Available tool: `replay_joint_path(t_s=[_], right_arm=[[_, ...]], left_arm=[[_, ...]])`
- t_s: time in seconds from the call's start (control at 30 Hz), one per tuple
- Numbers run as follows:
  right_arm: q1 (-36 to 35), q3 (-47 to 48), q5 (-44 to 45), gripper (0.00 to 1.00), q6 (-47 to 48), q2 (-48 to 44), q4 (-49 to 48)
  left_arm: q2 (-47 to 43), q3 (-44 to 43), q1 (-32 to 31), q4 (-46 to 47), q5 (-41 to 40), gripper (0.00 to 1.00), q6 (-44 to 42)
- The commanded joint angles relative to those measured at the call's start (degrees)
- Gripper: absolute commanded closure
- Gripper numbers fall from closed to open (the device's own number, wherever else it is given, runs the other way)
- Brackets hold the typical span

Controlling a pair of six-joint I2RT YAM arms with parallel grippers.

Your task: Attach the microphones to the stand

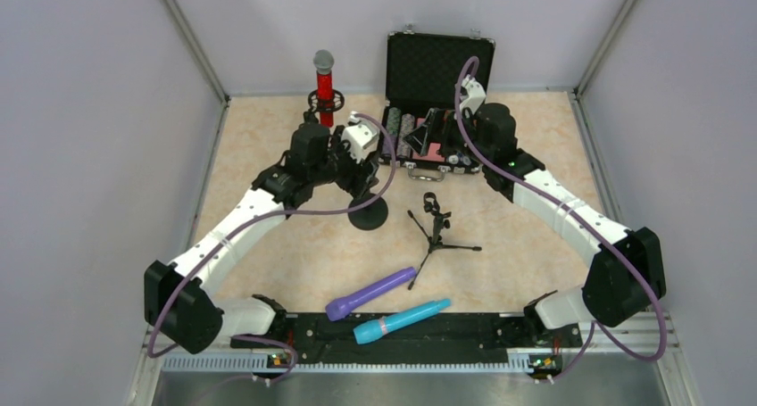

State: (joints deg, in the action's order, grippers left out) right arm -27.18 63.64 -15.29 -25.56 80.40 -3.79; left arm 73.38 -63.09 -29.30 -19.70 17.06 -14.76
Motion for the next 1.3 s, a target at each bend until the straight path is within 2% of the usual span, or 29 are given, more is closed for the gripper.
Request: replay_joint_path(t_s=[0.0,0.27,0.47,0.8,1.1,1.27], right_arm=[[0.8,0.2,-0.7,0.01,0.4,-0.7,-2.0],[0.8,0.6,-1.6,0.01,0.1,-0.9,-1.5],[0.8,3.4,-6.5,0.01,-0.1,1.8,0.1],[0.2,9.6,-13.6,0.01,-4.5,9.7,0.8],[-2.2,16.7,-19.0,0.03,-6.1,17.9,0.3],[-3.6,19.3,-21.5,0.12,-7.9,21.2,-0.6]], left_arm=[[-3.5,-0.4,0.0,6.7,1.2,0.17,1.2],[-5.2,-2.9,0.3,12.2,2.0,0.13,6.9],[-7.6,-2.4,2.6,16.2,1.6,0.09,13.4],[-13.0,5.6,10.1,21.8,2.8,0.08,25.5],[-18.9,13.1,12.9,20.0,-0.7,0.08,26.7],[-20.1,14.7,13.1,18.0,-1.5,0.07,26.3]])
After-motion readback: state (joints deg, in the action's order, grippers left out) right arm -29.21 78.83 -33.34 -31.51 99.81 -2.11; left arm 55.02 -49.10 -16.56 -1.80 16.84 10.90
